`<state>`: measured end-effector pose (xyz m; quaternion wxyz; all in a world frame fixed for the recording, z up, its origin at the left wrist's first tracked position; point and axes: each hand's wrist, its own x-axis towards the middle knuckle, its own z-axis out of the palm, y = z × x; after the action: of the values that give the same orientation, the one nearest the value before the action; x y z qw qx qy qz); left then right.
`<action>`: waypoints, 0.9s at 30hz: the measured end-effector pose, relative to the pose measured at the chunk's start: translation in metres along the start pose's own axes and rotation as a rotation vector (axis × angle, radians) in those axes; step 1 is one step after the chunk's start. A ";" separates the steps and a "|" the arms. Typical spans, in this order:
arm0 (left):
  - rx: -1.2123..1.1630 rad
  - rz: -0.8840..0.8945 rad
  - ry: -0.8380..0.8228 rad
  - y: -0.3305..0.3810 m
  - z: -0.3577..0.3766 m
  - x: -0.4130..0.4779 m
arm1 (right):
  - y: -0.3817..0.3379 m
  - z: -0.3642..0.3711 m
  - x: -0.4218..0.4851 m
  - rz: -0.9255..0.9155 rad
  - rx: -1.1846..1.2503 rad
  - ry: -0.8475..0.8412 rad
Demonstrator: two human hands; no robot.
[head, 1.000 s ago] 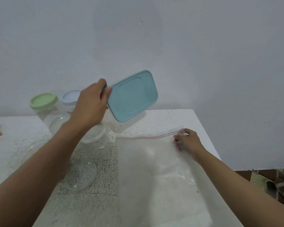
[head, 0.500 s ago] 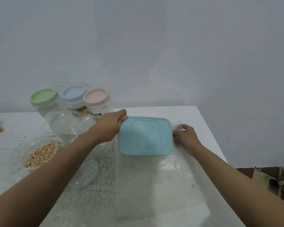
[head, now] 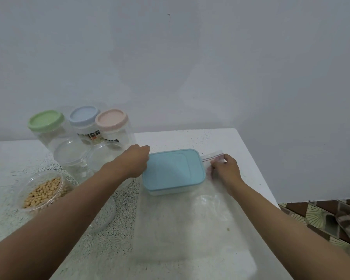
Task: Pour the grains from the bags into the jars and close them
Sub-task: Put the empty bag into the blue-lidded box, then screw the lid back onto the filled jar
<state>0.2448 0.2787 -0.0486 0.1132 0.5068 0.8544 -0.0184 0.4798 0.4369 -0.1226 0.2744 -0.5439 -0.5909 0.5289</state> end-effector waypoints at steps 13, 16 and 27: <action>-0.360 0.075 0.324 -0.007 -0.051 -0.072 | -0.058 0.005 -0.038 -0.557 -0.173 0.024; -0.422 0.059 0.408 -0.027 -0.054 -0.091 | -0.086 0.016 -0.058 -0.487 -0.076 -0.229; -0.444 -0.064 0.518 -0.129 -0.047 -0.155 | -0.112 0.113 -0.121 -0.685 -0.532 -0.895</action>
<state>0.1955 0.0896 0.0190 -0.0006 0.4304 0.8535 0.2939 0.3699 0.3043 -0.0212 0.0094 -0.0988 -0.9011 0.4221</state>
